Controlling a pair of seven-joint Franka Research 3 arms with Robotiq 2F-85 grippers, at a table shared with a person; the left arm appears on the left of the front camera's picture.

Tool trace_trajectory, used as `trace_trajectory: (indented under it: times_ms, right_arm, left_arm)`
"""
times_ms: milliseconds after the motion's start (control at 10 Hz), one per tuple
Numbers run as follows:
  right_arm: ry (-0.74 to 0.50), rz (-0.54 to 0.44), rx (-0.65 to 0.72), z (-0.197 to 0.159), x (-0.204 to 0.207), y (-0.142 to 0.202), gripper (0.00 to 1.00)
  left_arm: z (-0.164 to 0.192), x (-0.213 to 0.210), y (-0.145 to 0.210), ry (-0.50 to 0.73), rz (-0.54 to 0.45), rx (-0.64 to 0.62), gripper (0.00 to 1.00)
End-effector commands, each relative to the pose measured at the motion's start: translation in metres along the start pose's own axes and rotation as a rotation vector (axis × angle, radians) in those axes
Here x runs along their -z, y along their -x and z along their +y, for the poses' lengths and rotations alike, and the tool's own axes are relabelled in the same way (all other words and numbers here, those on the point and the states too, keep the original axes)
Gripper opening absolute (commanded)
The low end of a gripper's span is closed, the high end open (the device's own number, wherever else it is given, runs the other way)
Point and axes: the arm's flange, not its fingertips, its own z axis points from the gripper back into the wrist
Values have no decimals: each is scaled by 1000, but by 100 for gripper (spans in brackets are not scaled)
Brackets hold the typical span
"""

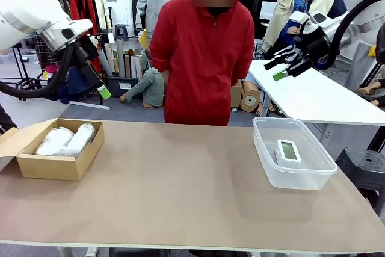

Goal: Separate and place wrapped and unwrapped clocks.
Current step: If the picked Digital clock is wrapped, place it in the Package Box ; if not, place it in the Organizing box.

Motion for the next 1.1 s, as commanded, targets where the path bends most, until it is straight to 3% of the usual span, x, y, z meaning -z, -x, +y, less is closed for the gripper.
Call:
trace_trajectory:
  times_ms: [0,200,500,700,1000]
  right_arm:
    - [0,-2,-2,0,0,-1,100]
    - [0,-2,-2,0,0,-1,100]
    - [0,-2,-2,0,0,-1,100]
    - [0,-2,-2,0,0,-1,100]
    - [0,-2,-2,0,0,-1,100]
  left_arm:
    - [13,-10,13,-8,34,129,100]
    - [27,-15,21,89,-30,264,100]
    - [31,-24,23,90,-128,414,100]
    - [29,-29,21,-19,-179,464,100]
    - [28,-33,14,-75,-227,474,100]
